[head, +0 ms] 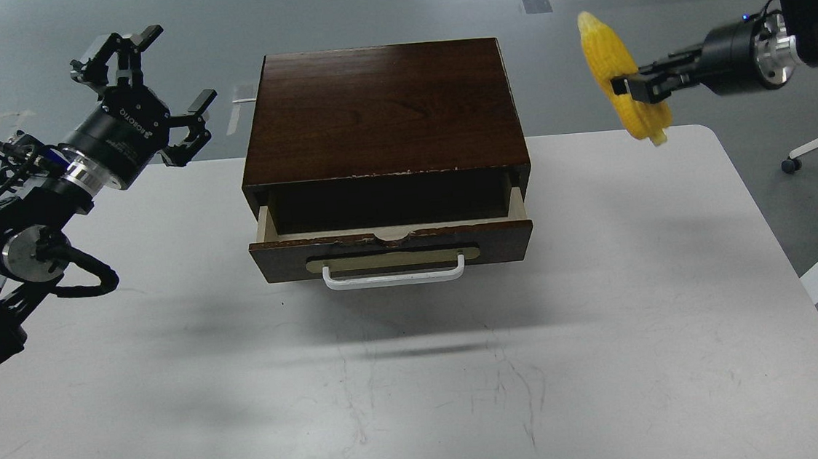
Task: Put corn in drawer with both arms
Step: 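Carry the corn over the open drawer and lower it inside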
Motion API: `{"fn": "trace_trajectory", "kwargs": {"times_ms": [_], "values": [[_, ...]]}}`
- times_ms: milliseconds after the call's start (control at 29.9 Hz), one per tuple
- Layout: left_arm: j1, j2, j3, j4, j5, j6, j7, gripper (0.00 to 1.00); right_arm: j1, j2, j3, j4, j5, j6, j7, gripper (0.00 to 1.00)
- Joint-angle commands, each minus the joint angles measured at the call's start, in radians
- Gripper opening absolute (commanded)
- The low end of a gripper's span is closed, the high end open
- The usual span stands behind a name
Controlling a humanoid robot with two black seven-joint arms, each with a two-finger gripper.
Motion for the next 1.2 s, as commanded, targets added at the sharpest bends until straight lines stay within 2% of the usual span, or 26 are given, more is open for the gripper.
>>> {"fn": "trace_trajectory", "kwargs": {"times_ms": [0, 67, 134, 268, 401, 535, 736, 1171], "values": [[0.000, 0.004, 0.000, -0.001, 0.000, 0.000, -0.001, 0.98, 0.126, 0.100, -0.048, 0.004, -0.001, -0.003, 0.000, 0.00], [-0.002, 0.010, 0.000, -0.003, 0.000, 0.000, -0.001, 0.98, 0.202, 0.204, -0.101, 0.007, -0.001, -0.007, 0.000, 0.00], [-0.002, 0.010, -0.002, -0.003, 0.000, 0.000, -0.001, 0.98, 0.229, 0.249, -0.117, 0.011, -0.001, -0.018, 0.000, 0.00], [-0.003, 0.025, -0.002, -0.004, 0.000, 0.000, -0.001, 0.98, 0.298, 0.368, -0.158, 0.056, -0.006, -0.108, 0.000, 0.00], [-0.003, 0.028, 0.000, -0.006, 0.000, 0.000, -0.001, 0.98, 0.345, 0.446, -0.210, 0.099, -0.025, -0.168, 0.000, 0.00], [-0.003, 0.032, 0.000, -0.009, 0.000, 0.000, -0.002, 0.98, 0.356, 0.528, -0.234, 0.133, -0.153, -0.251, 0.000, 0.00], [-0.003, 0.045, -0.002, -0.010, 0.000, 0.000, -0.002, 0.98, 0.371, 0.588, -0.240, 0.146, -0.300, -0.338, 0.000, 0.00], [-0.003, 0.055, -0.003, -0.010, 0.000, 0.000, -0.005, 0.98, 0.364, 0.654, -0.312, 0.180, -0.336, -0.357, 0.000, 0.00]]}}
